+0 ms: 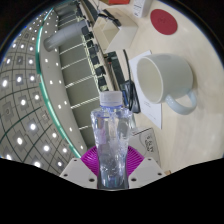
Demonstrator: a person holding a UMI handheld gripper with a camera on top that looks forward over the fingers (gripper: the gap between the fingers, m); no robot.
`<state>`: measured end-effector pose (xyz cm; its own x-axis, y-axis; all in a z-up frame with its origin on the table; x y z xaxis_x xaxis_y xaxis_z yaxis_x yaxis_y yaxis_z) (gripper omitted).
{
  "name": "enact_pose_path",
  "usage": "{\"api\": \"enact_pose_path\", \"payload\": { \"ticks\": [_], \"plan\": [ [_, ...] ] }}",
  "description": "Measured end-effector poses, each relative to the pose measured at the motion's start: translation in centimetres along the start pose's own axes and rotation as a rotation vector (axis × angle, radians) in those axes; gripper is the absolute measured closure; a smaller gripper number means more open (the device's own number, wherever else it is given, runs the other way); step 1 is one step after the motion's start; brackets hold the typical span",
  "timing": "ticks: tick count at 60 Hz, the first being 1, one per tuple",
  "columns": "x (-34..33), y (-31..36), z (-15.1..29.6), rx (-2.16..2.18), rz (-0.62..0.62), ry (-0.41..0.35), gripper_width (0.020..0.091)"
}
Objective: Pour water
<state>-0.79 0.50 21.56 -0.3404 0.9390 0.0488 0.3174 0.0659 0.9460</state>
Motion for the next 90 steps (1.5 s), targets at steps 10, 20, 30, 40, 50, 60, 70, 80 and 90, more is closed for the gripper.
{"api": "enact_pose_path", "payload": {
  "ticks": [10,20,30,40,50,60,70,80,90],
  "plan": [
    [0.6,5.3,-0.2,-0.385,0.008,0.077,0.0801],
    [0.1,12.2,2.9,-0.856,-0.004,0.053,0.0799],
    [-2.5,16.3,8.8,-1.315,-0.129,-0.025,0.0799],
    [-4.2,13.7,15.8,-1.686,-0.304,-0.069,0.0794],
    [-5.4,7.4,20.1,-1.855,-0.437,-0.034,0.0794],
    [-6.8,1.9,22.9,-1.818,-0.501,0.033,0.0782],
    [-6.8,-1.2,23.8,-1.809,-0.475,0.060,0.0760],
    [-7.0,-1.4,23.8,-1.809,-0.438,0.041,0.0630],
    [-7.9,-2.0,23.3,-1.752,-0.518,0.128,0.0262]
  ]
}}
Point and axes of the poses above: the point between the fingertips, and its own axes, seen from behind it with the camera up: y to the left, z up, x forward, the way the camera looks, the point moved 9 cm from there along -x, backward, against the way the camera looks, and after that the axes turned 5 degrees about z, right-handed, at the moved point
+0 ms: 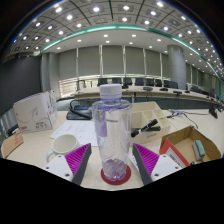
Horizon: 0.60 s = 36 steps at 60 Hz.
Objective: Pour water
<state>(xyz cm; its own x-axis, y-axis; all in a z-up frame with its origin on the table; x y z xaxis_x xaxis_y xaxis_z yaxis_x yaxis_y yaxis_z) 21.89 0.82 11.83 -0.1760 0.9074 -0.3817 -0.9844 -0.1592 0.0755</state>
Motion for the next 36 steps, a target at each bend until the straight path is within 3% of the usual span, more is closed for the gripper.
{"api": "enact_pose_path", "payload": {
  "ticks": [2,5,18,36],
  "plan": [
    [-0.4,0.0,0.0,0.003,-0.013,0.021,0.0284],
    [-1.3,0.1,0.1,0.004,-0.038,0.054,0.0241],
    [-8.3,2.7,1.5,0.039,-0.119,0.146,0.0245],
    [-23.1,11.3,2.2,0.000,-0.199,0.244,0.0246]
  ]
}}
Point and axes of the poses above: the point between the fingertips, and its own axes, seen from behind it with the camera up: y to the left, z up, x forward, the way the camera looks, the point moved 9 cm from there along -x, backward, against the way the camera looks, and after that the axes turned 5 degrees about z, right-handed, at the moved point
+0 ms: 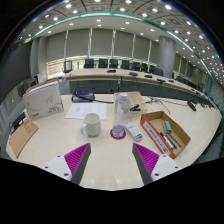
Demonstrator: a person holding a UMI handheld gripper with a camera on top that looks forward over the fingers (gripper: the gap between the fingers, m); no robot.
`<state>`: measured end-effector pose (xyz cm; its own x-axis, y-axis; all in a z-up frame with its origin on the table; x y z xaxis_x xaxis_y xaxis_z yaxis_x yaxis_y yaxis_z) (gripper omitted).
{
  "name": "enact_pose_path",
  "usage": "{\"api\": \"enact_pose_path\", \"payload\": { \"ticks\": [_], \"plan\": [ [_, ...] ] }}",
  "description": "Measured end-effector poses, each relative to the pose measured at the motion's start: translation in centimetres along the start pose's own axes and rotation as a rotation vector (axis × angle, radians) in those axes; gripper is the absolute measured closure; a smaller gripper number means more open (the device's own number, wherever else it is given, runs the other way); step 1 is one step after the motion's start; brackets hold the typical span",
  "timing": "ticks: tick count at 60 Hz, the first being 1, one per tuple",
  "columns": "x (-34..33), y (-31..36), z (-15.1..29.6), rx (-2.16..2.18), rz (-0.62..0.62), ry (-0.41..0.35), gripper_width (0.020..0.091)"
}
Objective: Pour water
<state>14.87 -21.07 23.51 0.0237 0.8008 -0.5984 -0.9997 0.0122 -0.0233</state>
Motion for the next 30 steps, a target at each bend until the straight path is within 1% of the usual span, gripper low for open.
{"api": "enact_pose_path", "payload": {
  "ticks": [7,15,19,23,30],
  "plan": [
    [-5.1,2.2,-1.5,-0.022,0.016,0.000,0.0244],
    [-9.1,4.3,-2.6,-0.033,0.035,-0.007,0.0246],
    [-10.4,4.8,-3.2,-0.018,0.044,0.000,0.0247],
    [-11.2,5.0,-3.4,-0.034,0.036,-0.021,0.0245],
    [-12.2,5.3,-3.6,-0.042,0.026,-0.008,0.0242]
  ]
}}
Point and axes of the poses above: the point between the fingertips, and its own axes, seen from behind it with the camera up: y to the left, z up, x forward, the way the camera looks, the point moved 9 cm from there along -x, backward, against the way the camera looks, and after that the axes turned 5 degrees about z, right-handed, at the moved point
